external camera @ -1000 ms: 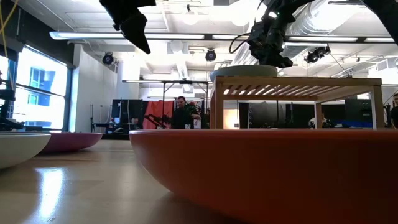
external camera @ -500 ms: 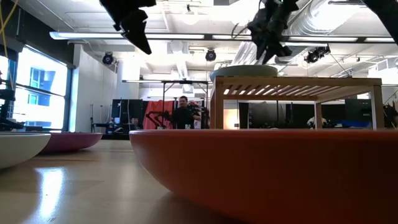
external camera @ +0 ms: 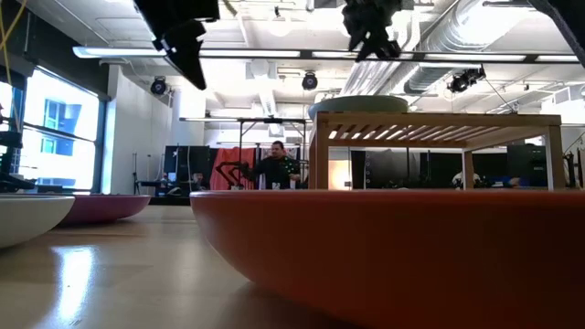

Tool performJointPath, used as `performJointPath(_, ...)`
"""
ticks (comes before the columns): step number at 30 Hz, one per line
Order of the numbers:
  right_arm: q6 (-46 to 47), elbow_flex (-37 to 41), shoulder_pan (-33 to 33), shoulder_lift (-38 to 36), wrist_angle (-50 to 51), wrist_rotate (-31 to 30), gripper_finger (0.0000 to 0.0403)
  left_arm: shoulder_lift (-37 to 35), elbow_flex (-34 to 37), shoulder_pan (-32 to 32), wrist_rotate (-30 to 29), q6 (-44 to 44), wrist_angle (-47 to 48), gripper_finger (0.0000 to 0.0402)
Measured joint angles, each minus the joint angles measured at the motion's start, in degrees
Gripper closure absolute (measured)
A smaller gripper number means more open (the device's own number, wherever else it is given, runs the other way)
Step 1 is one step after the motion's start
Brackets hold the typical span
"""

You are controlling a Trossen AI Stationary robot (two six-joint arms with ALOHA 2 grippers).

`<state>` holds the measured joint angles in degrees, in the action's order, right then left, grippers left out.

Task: Place and stack plates onto a shelf
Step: Stack the orange plate on the light pink plate

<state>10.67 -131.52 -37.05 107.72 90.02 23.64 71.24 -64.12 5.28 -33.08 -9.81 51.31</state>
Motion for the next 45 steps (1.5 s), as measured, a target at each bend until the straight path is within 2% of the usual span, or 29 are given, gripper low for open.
performJointPath(4, 2.45, 0.00, 7.31, 0.00, -0.02, -1.75, 0.0289, 0.00, 0.00, 0.00, 0.01, -2.90, 4.20, 0.0302)
performJointPath(10, 9.70, 0.00, 18.56, 0.00, 0.00, -7.87, 0.0289, 0.00, 0.00, 0.00, 2.87, -3.63, 7.77, 0.0302)
performJointPath(20, 26.04, 0.00, 36.78, 0.00, 0.00, -17.38, 0.0289, 0.00, 0.00, 0.00, 8.69, -3.63, 8.90, 0.0302)
performJointPath(27, 41.28, 0.39, 48.43, -0.05, -0.16, -24.62, 0.0289, 0.00, 0.00, 0.00, 9.03, -3.63, 8.86, 0.0302)
performJointPath(30, 46.81, 2.99, 52.60, -0.11, -0.06, -26.89, 0.0289, 0.00, 0.00, 0.00, 9.03, -3.66, 8.81, 0.0302)
performJointPath(36, 55.91, 12.72, 58.85, -0.04, -2.17, -27.63, 0.0289, 0.00, 0.00, 0.00, 10.57, -3.63, 8.81, 0.0302)
performJointPath(45, 63.53, 29.27, 63.50, -0.01, -13.43, -26.60, 0.0289, 0.00, 0.00, 0.00, 10.62, -3.63, 8.81, 0.0302)
